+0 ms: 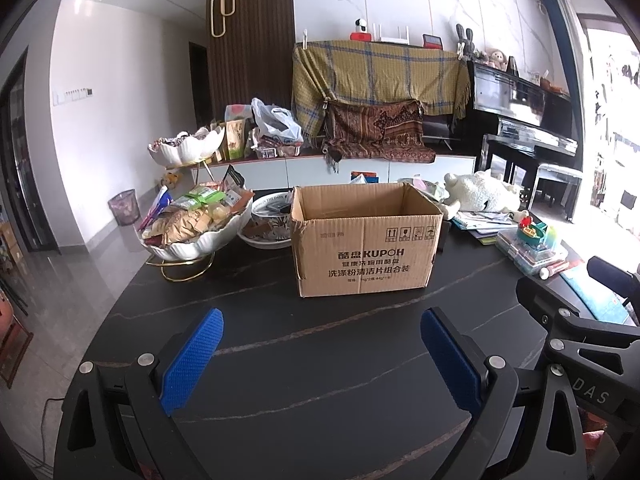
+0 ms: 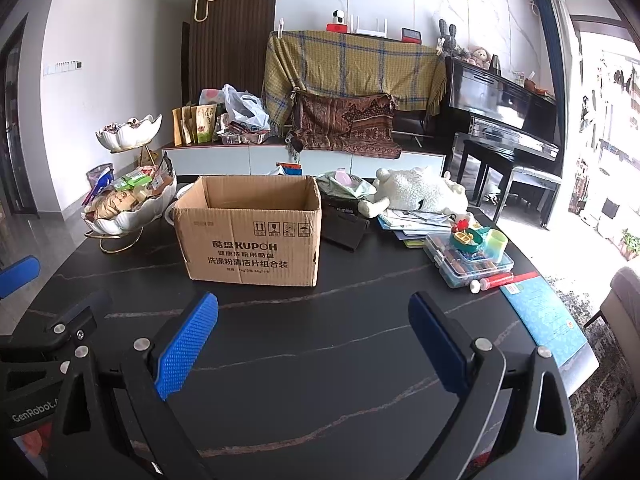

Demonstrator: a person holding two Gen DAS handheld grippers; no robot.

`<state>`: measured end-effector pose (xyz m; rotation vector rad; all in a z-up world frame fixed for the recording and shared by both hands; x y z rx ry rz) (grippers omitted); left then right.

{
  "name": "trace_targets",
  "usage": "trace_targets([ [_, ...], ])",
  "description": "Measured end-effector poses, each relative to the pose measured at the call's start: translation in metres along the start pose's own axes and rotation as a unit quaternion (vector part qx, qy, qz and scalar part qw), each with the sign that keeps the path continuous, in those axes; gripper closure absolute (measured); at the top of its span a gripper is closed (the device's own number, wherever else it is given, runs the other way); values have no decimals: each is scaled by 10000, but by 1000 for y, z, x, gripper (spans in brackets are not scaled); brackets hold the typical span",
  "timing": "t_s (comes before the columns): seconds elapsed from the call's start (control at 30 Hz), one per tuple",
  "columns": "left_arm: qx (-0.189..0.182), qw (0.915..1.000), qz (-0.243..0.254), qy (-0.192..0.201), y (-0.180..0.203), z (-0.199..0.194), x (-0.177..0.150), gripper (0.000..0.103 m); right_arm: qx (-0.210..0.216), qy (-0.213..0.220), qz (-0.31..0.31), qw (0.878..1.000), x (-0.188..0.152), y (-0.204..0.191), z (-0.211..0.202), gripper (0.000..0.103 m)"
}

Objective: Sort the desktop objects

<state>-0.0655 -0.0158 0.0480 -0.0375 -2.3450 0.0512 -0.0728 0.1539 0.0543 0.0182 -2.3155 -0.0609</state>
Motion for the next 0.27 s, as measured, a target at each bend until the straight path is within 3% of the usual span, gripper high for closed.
trace_targets([
  [0.27,57,10000,6,-2,0,-1,0,5,-55,-14,-27,10000,-1,0,1,8],
])
Point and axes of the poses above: each gripper's, at about its wrist camera, not at the fingertips, and z roughly the way its jaws point, y to its right, x to its top, the point moved 3 cm from there along z, roughly the way its jaws point, and after that the axes turned 12 degrees about -y, right-handed, at the moved point
